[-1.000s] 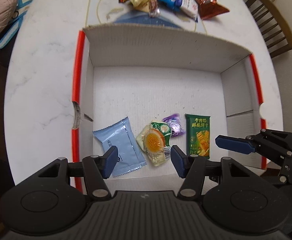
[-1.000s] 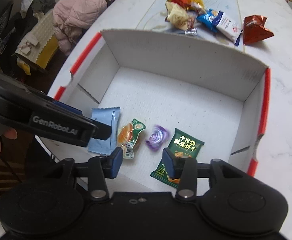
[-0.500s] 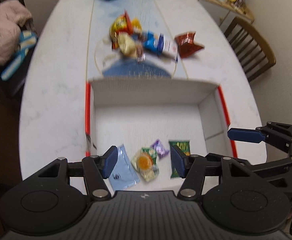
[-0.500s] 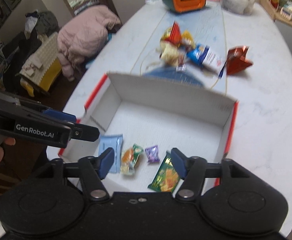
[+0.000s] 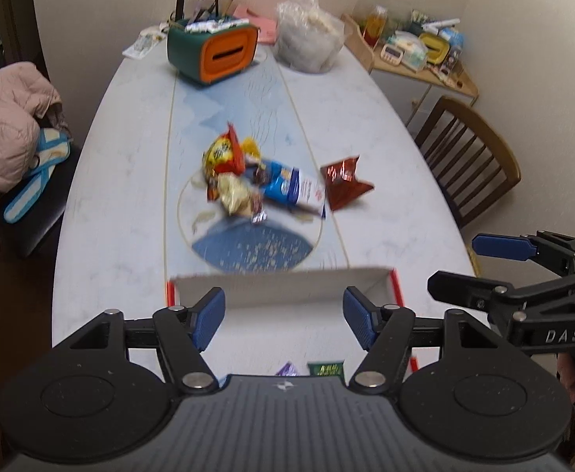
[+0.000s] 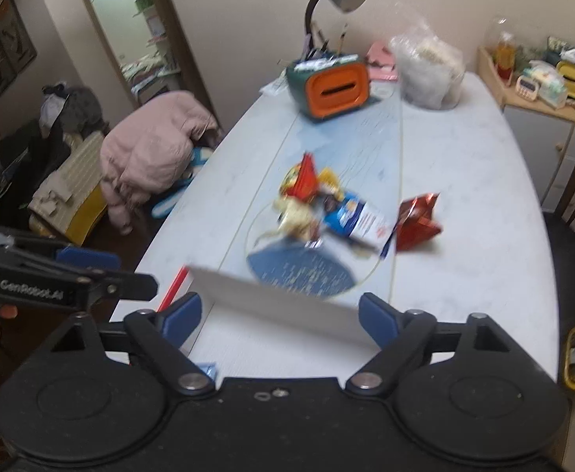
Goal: Organize snacks
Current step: 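Lift both open grippers out of the box toward the snack pile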
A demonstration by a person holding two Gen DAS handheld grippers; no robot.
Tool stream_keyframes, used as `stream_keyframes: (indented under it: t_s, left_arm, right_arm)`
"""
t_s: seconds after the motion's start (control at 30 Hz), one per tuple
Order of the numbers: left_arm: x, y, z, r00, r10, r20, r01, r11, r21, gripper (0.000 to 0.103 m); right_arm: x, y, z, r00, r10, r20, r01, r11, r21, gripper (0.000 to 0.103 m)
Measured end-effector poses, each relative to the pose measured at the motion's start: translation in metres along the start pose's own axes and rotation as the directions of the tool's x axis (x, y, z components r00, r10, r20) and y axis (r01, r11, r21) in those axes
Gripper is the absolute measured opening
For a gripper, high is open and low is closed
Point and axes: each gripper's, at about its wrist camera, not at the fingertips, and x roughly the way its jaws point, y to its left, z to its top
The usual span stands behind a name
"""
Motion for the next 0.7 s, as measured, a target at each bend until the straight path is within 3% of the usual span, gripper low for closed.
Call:
stream_keyframes:
  t_s: [0.17,0.37,0.7]
  left_arm:
    - [0.007,-0.001,0.023,0.999,-0.004,0.035,0.005,1.0,-0.024,0.074]
    - [0.035,-0.001,0.054,0.999,0.033,0.026,-0.031,0.998,-0.062,0.074]
    - [0.101,0.015,0.092,0.994,0.096,-0.061,-0.104,0.984,-0.146,0.074]
  right_arm:
    - [0.004,-0.024,0.023,0.999,-0.033,0.027,0.033,0.999,0.025,0.098]
    - [0.016,-0.056,0.054,0.996,-0.082,0.041,0.08,0.996,0.045,0.099]
    - [0.075,-0.105,0.08,0.993,-0.113,-0.038,0.115,0.991,0.062,0.099]
